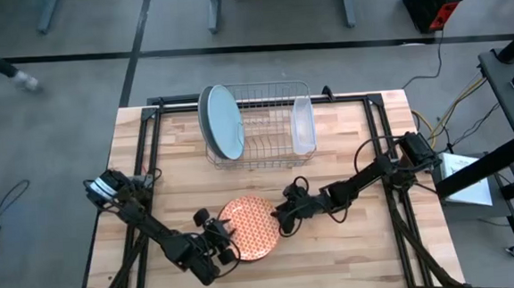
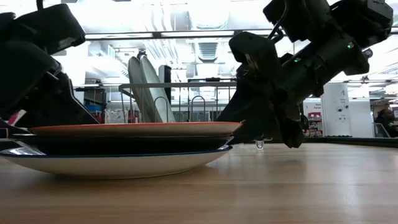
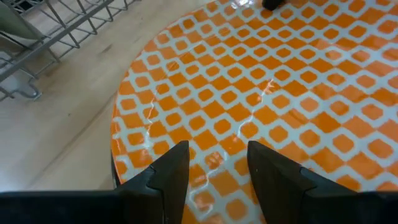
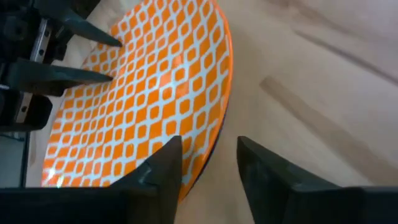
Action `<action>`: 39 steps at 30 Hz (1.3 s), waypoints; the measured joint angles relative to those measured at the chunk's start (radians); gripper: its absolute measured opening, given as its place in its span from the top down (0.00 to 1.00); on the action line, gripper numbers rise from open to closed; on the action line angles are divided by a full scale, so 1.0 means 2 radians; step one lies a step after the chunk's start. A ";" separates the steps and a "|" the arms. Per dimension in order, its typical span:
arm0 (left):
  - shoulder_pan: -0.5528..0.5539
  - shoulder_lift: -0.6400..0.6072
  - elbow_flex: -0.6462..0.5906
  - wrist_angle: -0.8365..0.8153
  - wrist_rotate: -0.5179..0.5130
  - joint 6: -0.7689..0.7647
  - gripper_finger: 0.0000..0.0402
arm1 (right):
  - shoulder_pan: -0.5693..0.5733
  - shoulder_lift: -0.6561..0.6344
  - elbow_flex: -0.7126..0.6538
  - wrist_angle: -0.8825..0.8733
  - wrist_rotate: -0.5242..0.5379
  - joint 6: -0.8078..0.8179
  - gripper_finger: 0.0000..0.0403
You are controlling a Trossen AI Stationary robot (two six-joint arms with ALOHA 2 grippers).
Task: Sort dishes
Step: Put the orange plate in the dish rack
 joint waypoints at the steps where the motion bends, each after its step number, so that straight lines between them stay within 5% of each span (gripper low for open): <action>1: 0.001 0.000 0.000 0.001 0.000 0.000 0.62 | 0.000 0.000 0.000 0.000 0.000 -0.003 0.74; 9: 0.004 -0.002 0.002 0.002 -0.026 0.000 0.62 | -0.003 -0.001 0.003 -0.003 0.017 -0.015 0.98; 30: 0.003 -0.099 0.018 -0.055 -0.055 0.001 0.62 | -0.011 -0.004 0.047 -0.018 0.028 -0.105 1.00; 39: 0.008 -0.141 0.015 -0.126 0.007 -0.135 0.58 | -0.010 -0.005 0.092 -0.080 0.062 -0.184 1.00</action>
